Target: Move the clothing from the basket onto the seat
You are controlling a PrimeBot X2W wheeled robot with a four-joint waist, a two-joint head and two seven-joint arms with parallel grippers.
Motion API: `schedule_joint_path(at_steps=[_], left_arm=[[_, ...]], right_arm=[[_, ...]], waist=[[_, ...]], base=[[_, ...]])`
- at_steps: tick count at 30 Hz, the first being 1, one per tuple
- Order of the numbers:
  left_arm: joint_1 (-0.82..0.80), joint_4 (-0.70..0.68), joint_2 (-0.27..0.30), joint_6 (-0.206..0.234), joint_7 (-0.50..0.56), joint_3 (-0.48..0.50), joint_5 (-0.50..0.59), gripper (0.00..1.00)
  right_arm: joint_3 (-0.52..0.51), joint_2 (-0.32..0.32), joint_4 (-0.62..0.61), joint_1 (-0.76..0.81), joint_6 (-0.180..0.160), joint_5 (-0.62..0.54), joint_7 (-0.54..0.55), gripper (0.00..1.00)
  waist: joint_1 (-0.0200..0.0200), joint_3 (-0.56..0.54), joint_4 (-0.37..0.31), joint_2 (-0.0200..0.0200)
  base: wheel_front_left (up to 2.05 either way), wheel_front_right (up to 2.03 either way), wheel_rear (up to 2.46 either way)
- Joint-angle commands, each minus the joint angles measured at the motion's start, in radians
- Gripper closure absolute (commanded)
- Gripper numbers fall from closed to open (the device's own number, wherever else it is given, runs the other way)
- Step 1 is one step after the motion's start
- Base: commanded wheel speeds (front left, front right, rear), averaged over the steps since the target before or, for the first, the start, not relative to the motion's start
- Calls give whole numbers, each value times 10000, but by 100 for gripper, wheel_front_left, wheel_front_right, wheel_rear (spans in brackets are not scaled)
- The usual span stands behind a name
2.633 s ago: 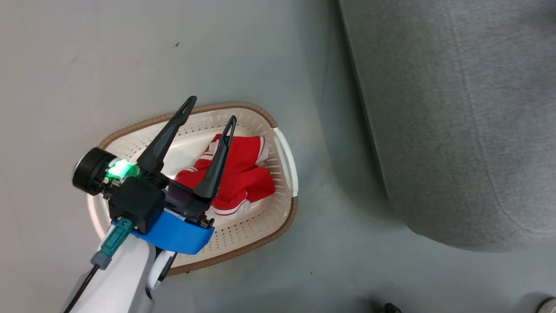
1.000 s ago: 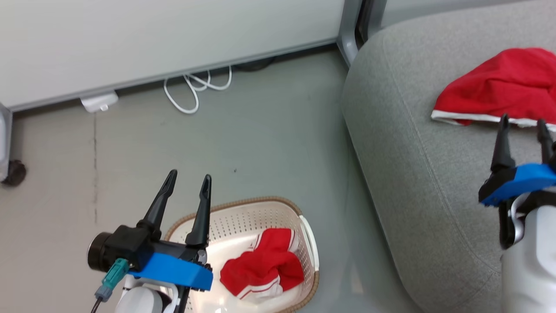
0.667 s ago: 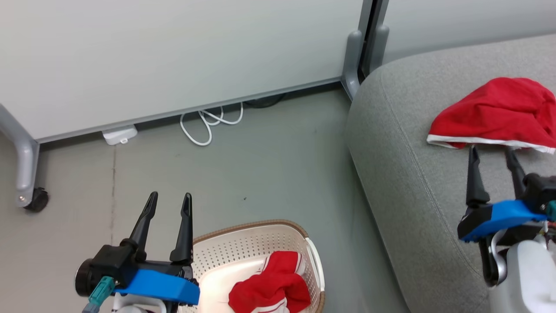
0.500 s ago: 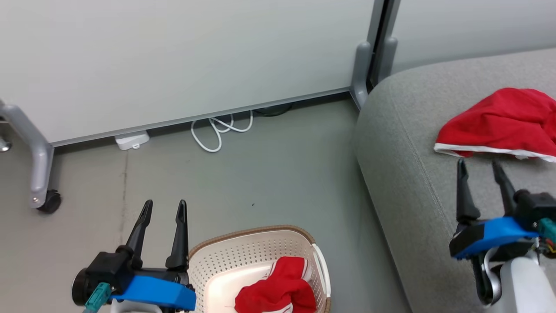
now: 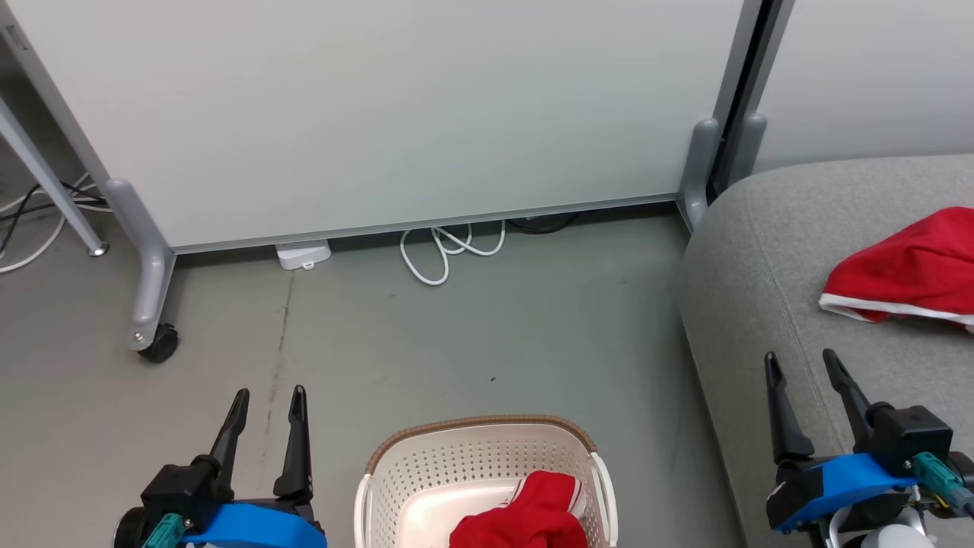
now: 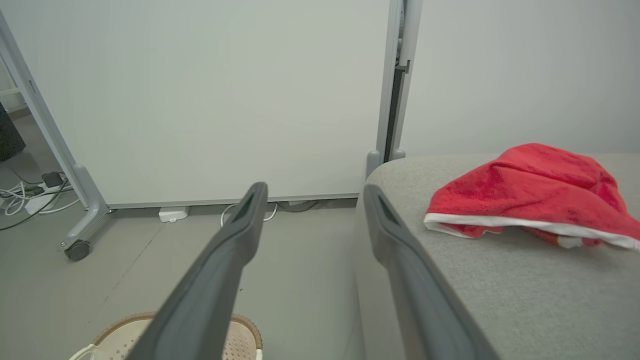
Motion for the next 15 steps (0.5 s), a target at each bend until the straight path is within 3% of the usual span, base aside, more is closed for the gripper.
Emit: schedule_joint_path(at_steps=[1,15], left_arm=[[27,73,40,-4,-27,17,60,0],[-133,489,147,-4,-27,58,29,0]], right_arm=[[51,-7,-102,198,2,70,30,0],[385,-7,-791,635,2,311,371,0]], waist=[[0,-55,81,-1],[0,-109,148,-1]], base=[[0,0,0],[0,0,0]])
